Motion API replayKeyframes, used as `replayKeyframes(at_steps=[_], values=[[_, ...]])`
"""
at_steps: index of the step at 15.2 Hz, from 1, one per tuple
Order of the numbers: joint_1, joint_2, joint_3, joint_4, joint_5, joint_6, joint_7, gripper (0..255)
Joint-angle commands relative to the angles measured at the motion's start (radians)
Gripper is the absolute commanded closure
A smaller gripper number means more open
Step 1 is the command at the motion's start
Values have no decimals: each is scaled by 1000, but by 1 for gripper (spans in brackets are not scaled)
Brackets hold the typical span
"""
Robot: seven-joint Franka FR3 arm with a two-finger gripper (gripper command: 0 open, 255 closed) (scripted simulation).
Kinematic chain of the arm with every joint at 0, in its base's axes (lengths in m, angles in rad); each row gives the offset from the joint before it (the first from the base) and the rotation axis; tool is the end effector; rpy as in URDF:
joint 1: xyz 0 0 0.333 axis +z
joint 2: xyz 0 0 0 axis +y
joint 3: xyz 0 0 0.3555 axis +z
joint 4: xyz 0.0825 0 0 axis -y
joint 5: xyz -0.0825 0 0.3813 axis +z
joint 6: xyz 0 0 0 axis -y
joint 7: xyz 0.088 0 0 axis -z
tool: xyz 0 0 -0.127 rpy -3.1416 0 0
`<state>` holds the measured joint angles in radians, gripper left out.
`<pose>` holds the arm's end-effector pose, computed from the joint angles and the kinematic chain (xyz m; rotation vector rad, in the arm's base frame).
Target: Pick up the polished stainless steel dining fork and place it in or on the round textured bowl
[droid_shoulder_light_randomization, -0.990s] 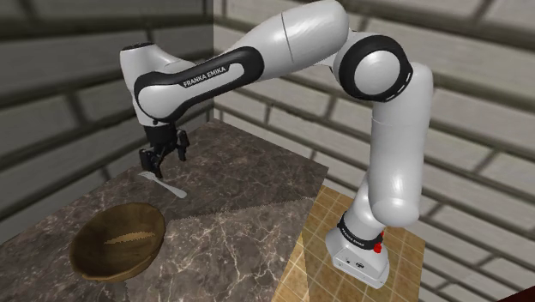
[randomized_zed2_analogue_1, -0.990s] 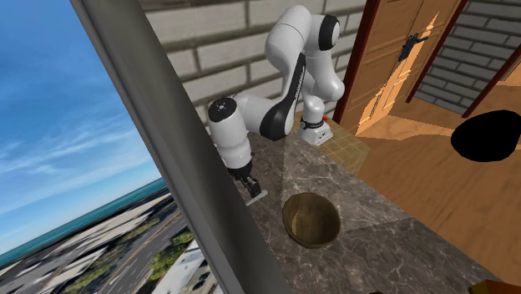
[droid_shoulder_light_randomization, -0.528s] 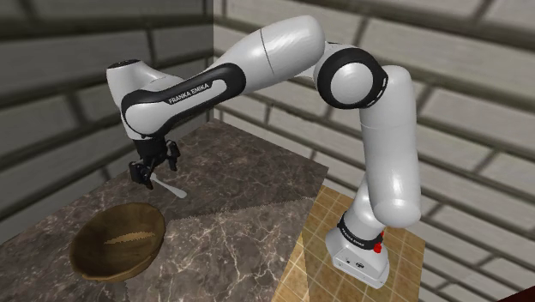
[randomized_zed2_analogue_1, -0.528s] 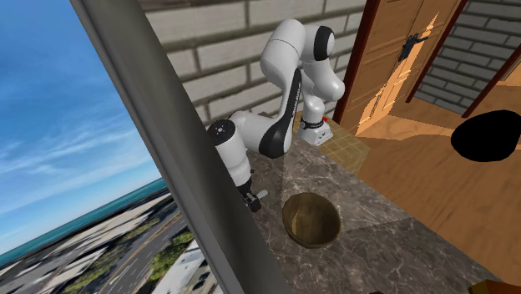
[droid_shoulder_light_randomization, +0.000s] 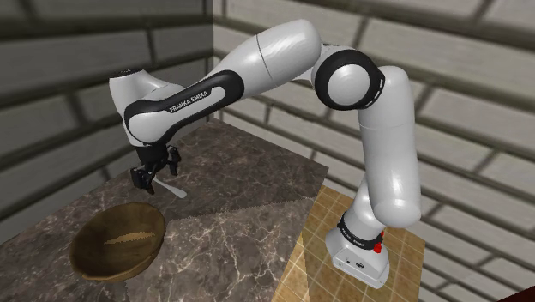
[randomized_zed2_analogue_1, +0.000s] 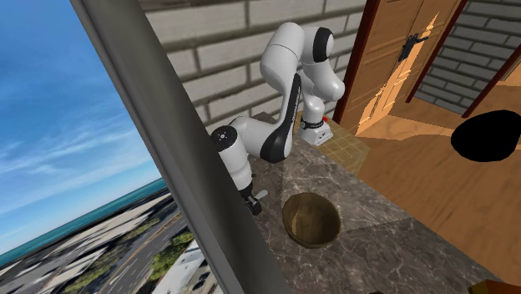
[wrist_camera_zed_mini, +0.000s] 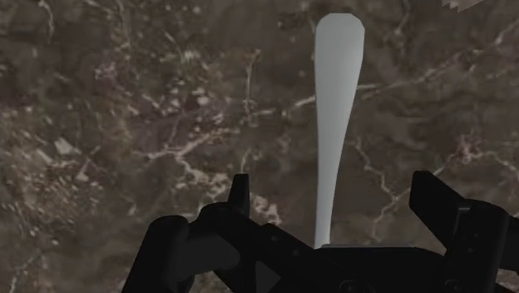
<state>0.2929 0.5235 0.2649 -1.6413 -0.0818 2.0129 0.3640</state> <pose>0.5911 0.3351 0.3255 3.1126 0.3258 -0.2293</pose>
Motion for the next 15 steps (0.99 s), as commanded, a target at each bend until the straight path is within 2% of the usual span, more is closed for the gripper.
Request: replayKeyframes(at_steps=[1, 2, 3, 12, 15], values=[[0, 0, 0, 0, 0, 0, 0, 0], [0, 0, 0, 0, 0, 0, 0, 0], [0, 0, 0, 0, 0, 0, 0, 255], [0, 0, 0, 0, 0, 0, 0, 255], [-2, -19, 3, 13, 5, -31, -2, 255]])
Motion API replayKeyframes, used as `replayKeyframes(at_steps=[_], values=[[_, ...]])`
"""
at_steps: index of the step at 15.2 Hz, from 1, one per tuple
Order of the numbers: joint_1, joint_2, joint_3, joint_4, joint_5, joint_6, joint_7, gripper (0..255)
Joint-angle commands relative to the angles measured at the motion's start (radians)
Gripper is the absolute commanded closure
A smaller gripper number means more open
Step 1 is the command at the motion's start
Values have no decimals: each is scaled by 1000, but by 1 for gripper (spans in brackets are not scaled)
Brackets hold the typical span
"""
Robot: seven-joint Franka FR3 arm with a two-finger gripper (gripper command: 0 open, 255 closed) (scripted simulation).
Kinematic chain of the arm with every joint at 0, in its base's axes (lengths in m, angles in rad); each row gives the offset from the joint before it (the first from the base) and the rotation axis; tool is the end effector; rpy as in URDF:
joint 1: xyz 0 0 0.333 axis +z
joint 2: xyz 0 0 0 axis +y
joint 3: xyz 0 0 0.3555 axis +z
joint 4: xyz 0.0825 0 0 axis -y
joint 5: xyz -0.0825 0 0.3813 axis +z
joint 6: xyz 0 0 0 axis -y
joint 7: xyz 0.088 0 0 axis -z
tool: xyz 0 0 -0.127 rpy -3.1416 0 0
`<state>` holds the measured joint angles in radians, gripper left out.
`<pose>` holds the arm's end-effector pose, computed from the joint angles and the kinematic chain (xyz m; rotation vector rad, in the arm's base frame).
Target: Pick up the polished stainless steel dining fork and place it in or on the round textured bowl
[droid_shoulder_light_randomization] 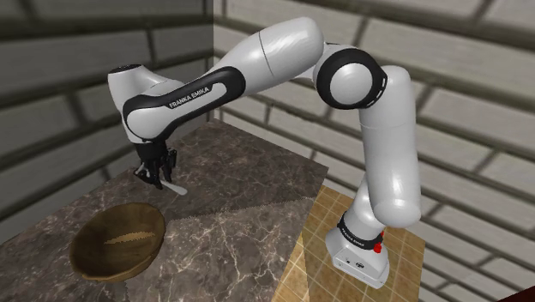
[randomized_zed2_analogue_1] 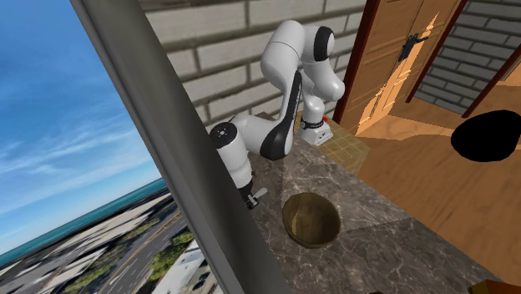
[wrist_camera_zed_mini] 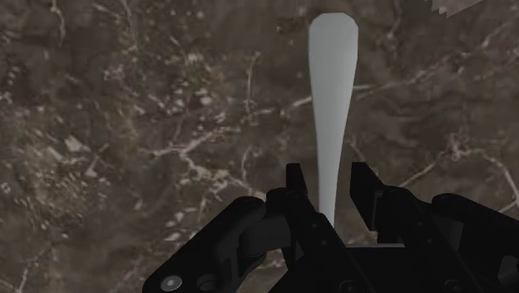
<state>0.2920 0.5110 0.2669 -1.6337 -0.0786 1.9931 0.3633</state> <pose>0.5903 0.3351 0.3359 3.1126 0.3260 -0.2293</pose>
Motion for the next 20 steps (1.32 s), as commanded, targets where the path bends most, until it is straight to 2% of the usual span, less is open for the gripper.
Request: replayKeyframes(at_steps=[1, 20], values=[[-1, -12, 2, 11, 3, -22, -1, 255], [-3, -87, 13, 157, 24, -242, -6, 255]])
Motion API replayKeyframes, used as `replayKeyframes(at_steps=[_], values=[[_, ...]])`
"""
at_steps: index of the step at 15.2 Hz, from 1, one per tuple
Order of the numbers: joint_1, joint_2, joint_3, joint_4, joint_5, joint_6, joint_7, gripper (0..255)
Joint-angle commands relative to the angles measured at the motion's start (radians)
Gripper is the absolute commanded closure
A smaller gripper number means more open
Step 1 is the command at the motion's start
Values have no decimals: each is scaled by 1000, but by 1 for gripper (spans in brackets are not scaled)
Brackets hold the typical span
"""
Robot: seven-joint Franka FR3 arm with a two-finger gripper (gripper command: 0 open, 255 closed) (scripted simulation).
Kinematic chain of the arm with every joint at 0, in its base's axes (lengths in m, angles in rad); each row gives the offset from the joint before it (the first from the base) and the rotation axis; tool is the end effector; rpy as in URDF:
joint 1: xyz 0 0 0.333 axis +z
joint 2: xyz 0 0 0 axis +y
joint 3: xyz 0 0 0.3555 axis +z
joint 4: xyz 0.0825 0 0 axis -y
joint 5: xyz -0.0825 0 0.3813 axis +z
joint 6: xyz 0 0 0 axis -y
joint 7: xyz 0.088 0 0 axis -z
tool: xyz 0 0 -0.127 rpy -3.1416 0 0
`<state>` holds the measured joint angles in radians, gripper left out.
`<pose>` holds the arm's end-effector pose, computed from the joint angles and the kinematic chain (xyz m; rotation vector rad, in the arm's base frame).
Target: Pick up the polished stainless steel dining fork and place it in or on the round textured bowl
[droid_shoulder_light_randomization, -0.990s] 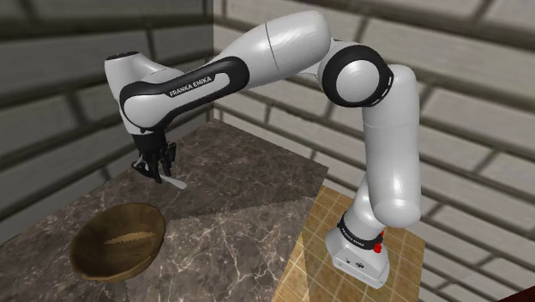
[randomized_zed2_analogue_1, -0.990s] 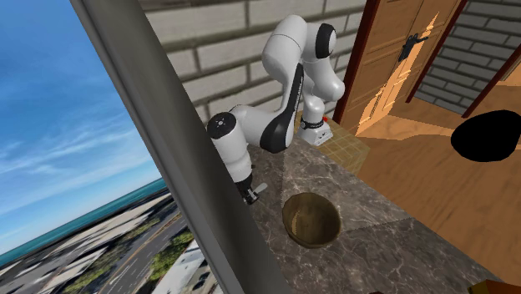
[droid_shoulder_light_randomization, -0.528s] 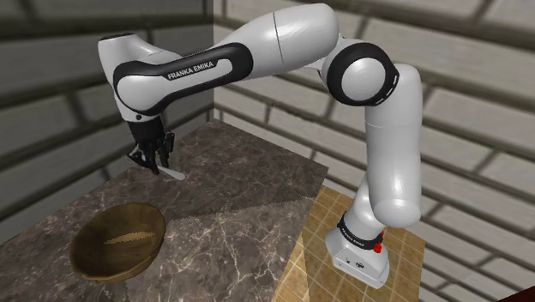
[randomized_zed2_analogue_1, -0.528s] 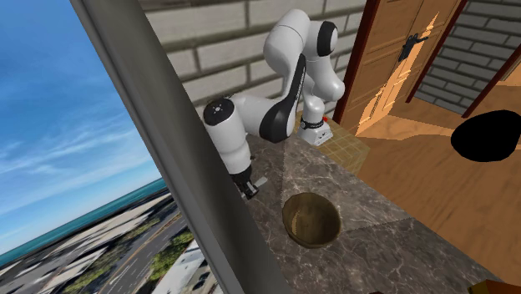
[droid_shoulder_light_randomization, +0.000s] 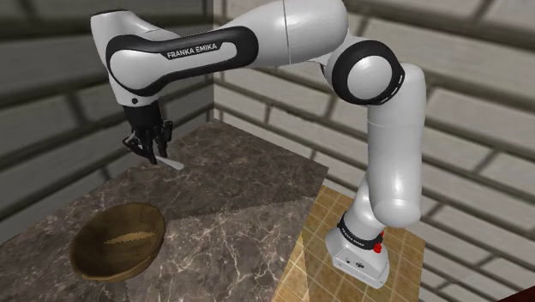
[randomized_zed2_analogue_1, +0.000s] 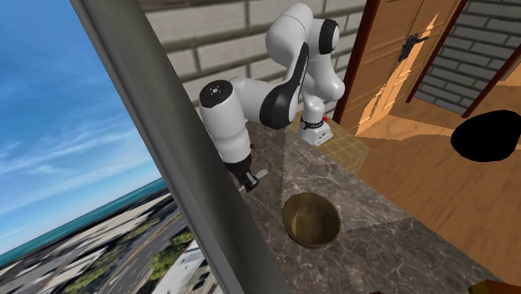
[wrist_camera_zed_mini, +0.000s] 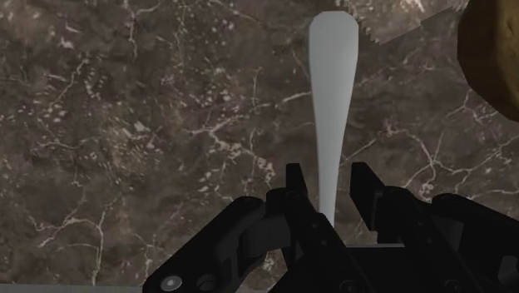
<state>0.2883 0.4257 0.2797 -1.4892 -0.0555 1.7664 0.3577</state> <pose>0.5875 0.3339 0.4418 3.1128 0.3257 -0.2285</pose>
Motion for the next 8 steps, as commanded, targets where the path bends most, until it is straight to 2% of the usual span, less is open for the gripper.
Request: replayKeyframes(at_steps=[1, 8], values=[[1, -4, 1, 24, 1, -28, 0, 255], [4, -11, 3, 108, 4, -118, 1, 255]])
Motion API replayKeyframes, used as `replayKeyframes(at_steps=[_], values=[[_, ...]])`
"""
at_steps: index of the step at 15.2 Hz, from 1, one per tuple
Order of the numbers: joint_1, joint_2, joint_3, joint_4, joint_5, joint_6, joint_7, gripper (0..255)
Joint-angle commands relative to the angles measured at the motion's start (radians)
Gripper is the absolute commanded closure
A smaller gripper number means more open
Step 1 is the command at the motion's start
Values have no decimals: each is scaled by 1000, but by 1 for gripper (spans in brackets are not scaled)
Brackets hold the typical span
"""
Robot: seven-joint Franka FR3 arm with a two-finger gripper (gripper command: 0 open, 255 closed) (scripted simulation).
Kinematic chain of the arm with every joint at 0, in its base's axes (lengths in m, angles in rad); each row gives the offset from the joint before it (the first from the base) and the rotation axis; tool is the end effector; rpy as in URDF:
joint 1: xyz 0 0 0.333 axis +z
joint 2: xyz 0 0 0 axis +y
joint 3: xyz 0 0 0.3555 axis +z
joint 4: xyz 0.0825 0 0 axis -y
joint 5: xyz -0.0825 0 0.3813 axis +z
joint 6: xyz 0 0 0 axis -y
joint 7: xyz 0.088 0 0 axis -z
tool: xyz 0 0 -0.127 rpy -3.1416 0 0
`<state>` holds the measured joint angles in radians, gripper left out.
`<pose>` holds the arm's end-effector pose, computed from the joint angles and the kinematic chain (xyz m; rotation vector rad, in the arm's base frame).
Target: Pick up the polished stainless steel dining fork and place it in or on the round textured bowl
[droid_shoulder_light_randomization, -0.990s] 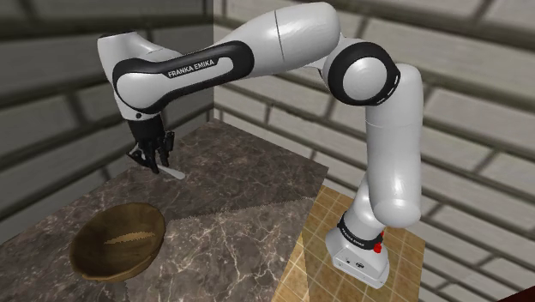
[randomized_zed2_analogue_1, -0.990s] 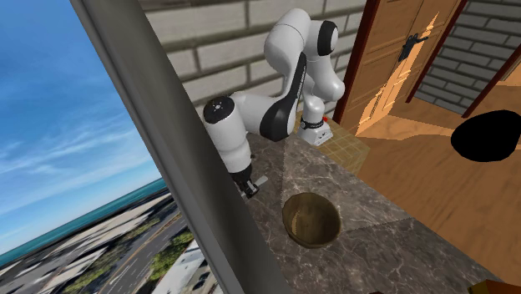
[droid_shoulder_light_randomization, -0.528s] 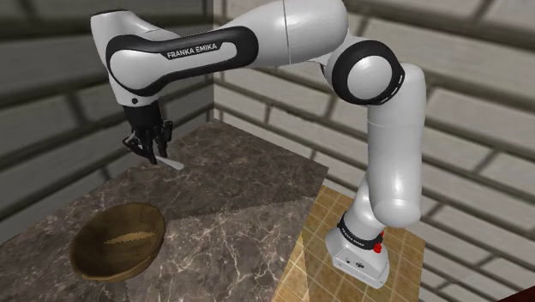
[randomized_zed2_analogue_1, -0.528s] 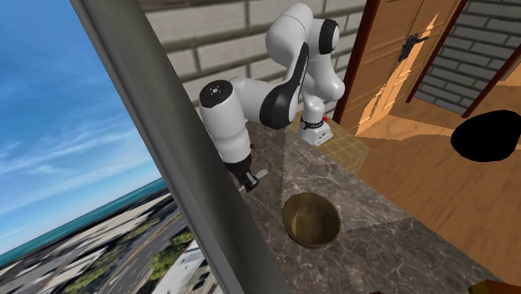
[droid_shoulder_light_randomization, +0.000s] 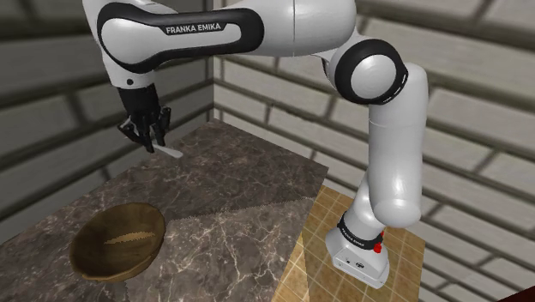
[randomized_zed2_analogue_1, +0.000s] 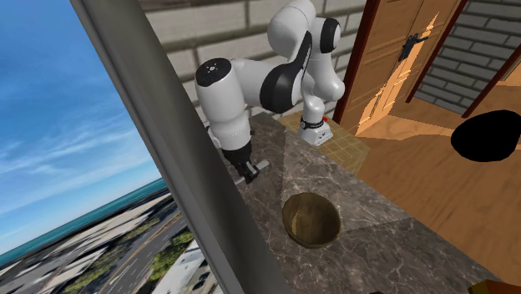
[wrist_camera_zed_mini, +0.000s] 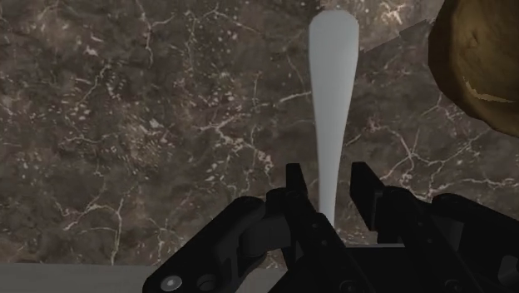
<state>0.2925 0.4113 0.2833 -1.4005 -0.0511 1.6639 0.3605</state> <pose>0.5855 0.3344 0.4848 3.1128 0.3255 -0.2288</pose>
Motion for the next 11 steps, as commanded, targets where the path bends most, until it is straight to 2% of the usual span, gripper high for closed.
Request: replayKeyframes(at_steps=[1, 2, 11], values=[[1, 4, 0, 33, -1, -30, -1, 255], [1, 3, 0, 39, -1, -36, -1, 255], [116, -45, 61, -62, 13, 24, 177, 255]])
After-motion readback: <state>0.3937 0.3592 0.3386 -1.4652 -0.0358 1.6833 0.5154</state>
